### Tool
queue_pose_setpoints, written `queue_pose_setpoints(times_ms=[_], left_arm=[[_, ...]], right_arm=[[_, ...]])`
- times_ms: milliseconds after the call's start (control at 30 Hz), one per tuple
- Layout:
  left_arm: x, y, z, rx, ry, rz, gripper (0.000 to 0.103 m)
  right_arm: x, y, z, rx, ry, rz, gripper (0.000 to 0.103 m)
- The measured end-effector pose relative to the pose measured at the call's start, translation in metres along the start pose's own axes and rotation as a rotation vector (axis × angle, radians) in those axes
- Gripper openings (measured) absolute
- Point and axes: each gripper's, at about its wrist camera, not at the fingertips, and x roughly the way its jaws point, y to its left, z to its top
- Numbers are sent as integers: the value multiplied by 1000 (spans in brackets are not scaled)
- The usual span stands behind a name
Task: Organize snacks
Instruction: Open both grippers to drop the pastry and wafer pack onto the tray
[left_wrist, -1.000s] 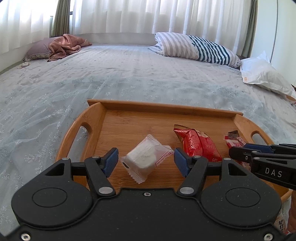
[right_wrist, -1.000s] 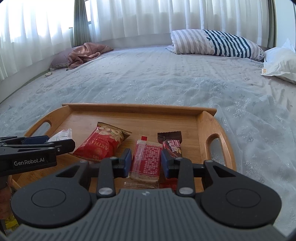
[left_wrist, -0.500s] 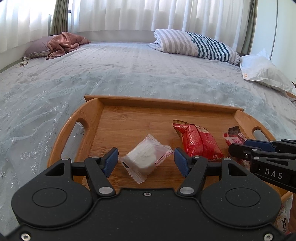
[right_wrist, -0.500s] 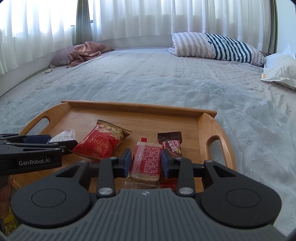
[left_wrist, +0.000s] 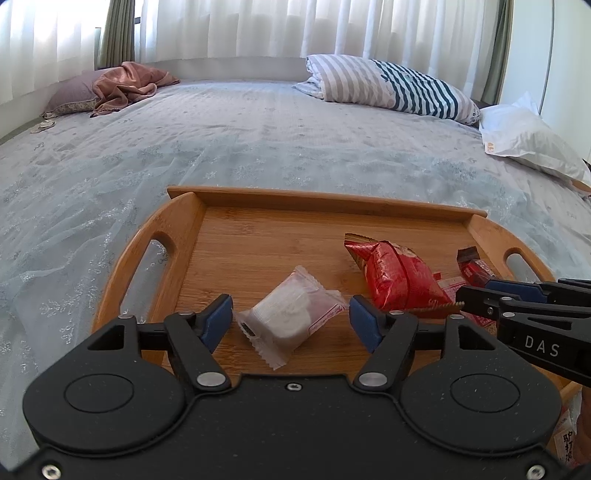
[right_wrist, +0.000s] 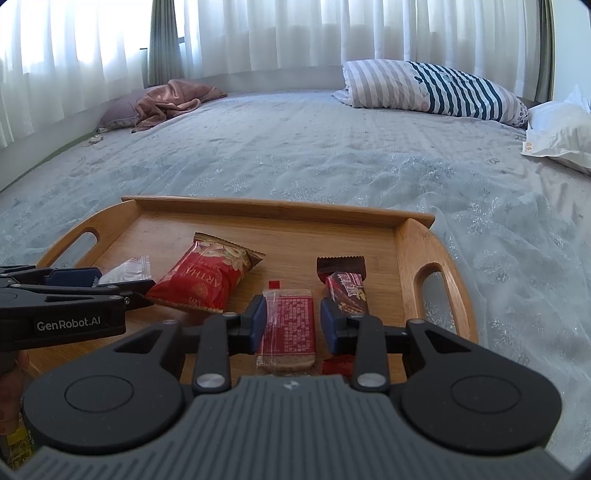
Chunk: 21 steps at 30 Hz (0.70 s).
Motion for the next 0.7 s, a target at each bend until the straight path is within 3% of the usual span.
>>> queue_pose_setpoints(times_ms=[167,200,333,700], left_arm=[[-12,2,-2,11,-22,-7,75],[-15,2,-2,12,-26,-10,78],[-30,3,-5,11,-44,-32,85],[-80,12,-33,15,-95,-51,92]], right_arm=[[-11,4,-1,-39,-29,-13,47],[-14,5,-1,-48,-38,-17,54],[-27,8,-4,-72,-64,-22,62],[-65,17,-18,-133,-131,15,81]])
